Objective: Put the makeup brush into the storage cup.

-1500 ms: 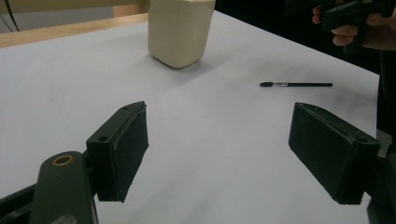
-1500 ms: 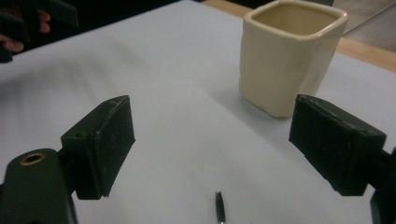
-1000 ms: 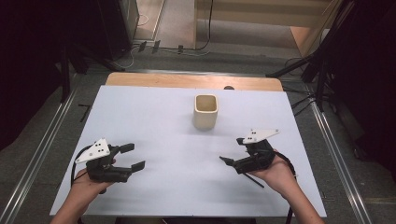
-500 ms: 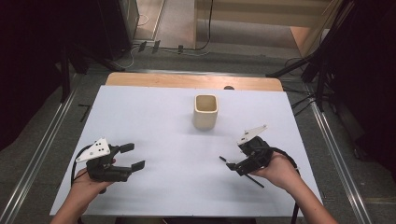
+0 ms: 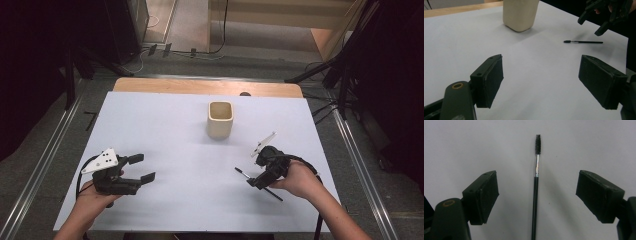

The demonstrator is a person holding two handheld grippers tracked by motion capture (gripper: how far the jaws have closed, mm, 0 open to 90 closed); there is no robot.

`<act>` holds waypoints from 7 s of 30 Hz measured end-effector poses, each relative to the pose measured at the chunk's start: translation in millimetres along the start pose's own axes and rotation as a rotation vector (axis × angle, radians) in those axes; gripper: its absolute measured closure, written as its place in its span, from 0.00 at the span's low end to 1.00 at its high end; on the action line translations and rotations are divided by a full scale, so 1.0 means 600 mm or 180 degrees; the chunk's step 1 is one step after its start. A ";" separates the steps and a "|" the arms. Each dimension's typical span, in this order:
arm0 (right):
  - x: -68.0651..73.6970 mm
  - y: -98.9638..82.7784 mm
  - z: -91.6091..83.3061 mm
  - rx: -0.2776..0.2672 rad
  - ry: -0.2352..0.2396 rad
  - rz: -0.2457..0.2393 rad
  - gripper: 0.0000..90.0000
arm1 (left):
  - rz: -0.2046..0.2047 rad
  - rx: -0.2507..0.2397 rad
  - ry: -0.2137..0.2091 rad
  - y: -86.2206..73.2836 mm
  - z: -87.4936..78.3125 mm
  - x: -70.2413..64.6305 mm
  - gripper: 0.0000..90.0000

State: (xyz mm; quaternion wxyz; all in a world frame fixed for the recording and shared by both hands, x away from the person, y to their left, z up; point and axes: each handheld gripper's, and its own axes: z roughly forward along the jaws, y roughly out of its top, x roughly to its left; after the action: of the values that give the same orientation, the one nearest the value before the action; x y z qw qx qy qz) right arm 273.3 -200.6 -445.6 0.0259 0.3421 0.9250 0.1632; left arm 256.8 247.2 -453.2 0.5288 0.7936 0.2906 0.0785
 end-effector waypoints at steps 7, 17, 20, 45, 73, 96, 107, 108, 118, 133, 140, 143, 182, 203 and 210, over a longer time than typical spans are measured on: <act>0.004 0.009 0.006 0.0330 -0.0067 -0.0111 0.23 | -0.0008 0.0030 0.0002 -0.001 -0.002 0.000 0.23; 0.005 0.015 0.014 0.0624 -0.0097 -0.0129 0.26 | 0.0007 0.0019 -0.0030 -0.002 0.001 -0.001 0.22; 0.005 0.015 0.018 0.0665 -0.0112 -0.0151 0.27 | 0.0000 0.0025 -0.0023 -0.001 0.000 -0.001 0.23; 0.001 -0.003 0.061 0.0759 -0.0196 -0.0121 0.55 | 0.0003 0.0031 -0.0028 -0.001 0.001 -0.001 0.23; -0.002 0.024 0.064 0.1010 -0.0030 0.0121 0.97 | -0.0012 0.0030 -0.0017 -0.001 0.001 0.001 0.23; -0.029 0.054 0.006 -0.0036 0.0607 0.0650 0.97 | -0.0441 0.0192 -0.0153 0.011 0.007 -0.003 0.23; -0.025 0.066 0.015 -0.0622 0.0806 0.0838 0.97 | -0.0532 0.0313 -0.0278 0.019 0.026 -0.004 0.23; -0.025 0.066 0.016 -0.0655 0.0813 0.0856 0.97 | -0.0542 0.0309 -0.0280 0.021 0.027 -0.003 0.23; -0.016 0.072 0.027 -0.0879 0.1151 0.0927 0.97 | -0.0662 0.0385 -0.0432 0.027 0.053 -0.002 0.23; 0.009 0.085 0.034 -0.1324 0.1193 0.1075 0.97 | -0.0643 0.0417 -0.0540 0.045 0.090 -0.021 0.23; 0.034 0.102 0.028 -0.1584 0.1145 0.1032 0.97 | -0.0621 0.0479 -0.0643 0.053 0.121 -0.035 0.23; 0.039 0.107 0.034 -0.1594 0.1144 0.1022 0.97 | -0.0603 0.0495 -0.0629 0.054 0.126 -0.039 0.23; 0.077 0.140 0.051 -0.2052 0.0971 0.1302 0.97 | -0.0961 0.0513 -0.0459 0.061 0.185 -0.047 0.39; 0.094 0.149 0.068 -0.2124 0.1032 0.1420 0.97 | -0.1185 0.0509 -0.0421 0.052 0.202 -0.049 0.86; 0.098 0.148 0.073 -0.2110 0.1002 0.1402 0.97 | -0.1280 0.0500 -0.0427 0.048 0.203 -0.046 0.92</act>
State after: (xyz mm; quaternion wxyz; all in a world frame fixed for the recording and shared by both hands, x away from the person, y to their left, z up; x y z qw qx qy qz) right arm 290.7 -86.9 -455.0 -0.0426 0.4756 0.7200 0.5036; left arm 297.7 127.4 -475.0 0.4884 0.7619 0.4123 -0.1044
